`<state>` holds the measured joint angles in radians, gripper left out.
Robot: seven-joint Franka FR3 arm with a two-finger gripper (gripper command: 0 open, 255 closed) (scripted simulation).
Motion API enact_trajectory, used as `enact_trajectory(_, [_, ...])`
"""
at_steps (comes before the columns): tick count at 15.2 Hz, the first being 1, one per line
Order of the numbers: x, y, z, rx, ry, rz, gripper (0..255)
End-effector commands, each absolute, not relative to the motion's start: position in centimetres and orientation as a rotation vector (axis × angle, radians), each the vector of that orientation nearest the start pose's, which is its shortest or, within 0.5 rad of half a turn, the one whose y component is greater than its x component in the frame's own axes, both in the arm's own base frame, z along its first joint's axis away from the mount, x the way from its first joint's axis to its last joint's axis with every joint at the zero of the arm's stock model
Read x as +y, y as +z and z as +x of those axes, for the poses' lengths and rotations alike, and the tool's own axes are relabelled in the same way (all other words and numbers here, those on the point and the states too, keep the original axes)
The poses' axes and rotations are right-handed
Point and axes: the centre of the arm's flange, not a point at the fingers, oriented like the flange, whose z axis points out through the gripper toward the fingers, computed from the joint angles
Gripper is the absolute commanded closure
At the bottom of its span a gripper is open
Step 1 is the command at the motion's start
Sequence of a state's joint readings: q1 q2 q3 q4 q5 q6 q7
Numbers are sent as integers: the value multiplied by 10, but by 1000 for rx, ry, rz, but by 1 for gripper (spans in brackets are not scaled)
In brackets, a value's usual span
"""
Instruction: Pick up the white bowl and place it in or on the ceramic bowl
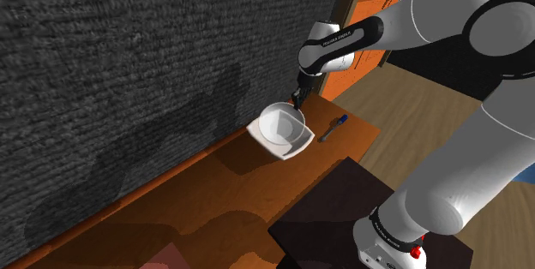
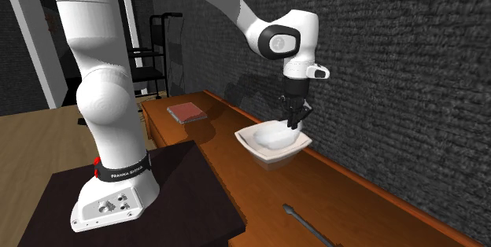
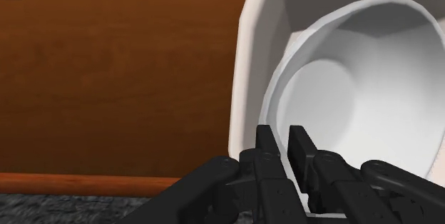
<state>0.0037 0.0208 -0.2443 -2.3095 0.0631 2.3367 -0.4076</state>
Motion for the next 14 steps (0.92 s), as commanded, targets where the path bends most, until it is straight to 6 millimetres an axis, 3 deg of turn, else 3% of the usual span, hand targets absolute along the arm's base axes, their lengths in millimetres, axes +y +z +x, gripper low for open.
enact_trajectory(1, [-121, 337, 499, -191, -32, -3099, 0])
enact_trajectory(6, [-121, 337, 499, -191, -32, -3099, 0])
enact_trajectory(10, [-123, 387, 498, -191, -32, -3099, 0])
enact_trajectory(14, [-123, 387, 498, -191, -32, -3099, 0])
